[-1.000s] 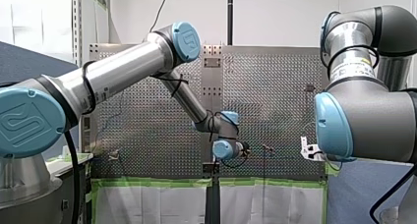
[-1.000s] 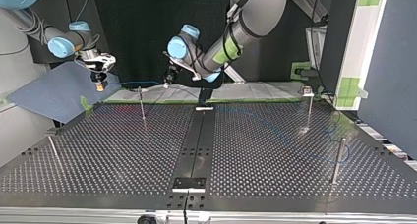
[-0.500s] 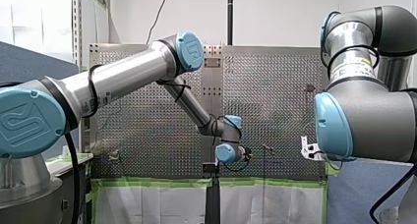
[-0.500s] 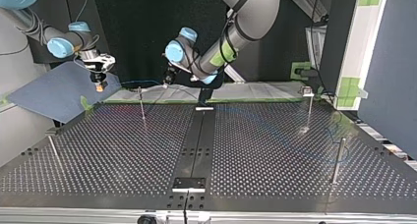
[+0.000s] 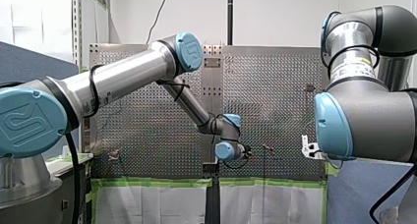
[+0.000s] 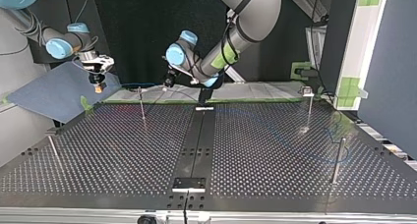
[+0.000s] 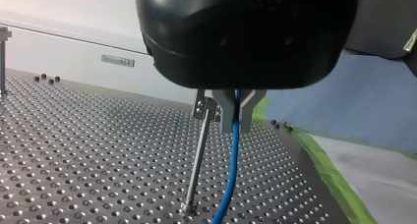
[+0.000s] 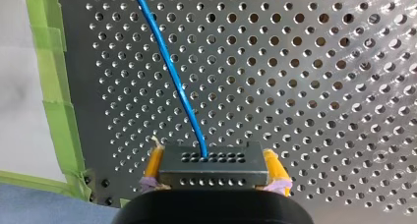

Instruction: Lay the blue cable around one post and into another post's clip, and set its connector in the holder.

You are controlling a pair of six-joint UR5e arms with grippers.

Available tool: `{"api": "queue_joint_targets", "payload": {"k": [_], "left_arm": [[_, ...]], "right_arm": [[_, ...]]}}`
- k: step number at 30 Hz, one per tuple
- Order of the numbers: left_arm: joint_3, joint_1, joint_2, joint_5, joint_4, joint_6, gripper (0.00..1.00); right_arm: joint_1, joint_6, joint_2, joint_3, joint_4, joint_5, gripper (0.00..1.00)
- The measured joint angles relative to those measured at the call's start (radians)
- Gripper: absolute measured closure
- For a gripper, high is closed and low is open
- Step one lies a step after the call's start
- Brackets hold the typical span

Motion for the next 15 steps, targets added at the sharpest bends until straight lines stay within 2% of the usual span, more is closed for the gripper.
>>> {"api": "queue_joint_targets", "payload": {"k": [9,15], "left_arm": [[0.015,-0.004,0.0,0.001,-0.002,0.009,0.97],[0.016,-0.011,0.005,0.03,-0.004,0.019,0.99]], "right_arm": [[0.0,-0.003,0.0,-0.017,0.011,0.004,1.0],[0.0,-0.003,-0.001,-0.02,0.012,0.003,1.0]]}}
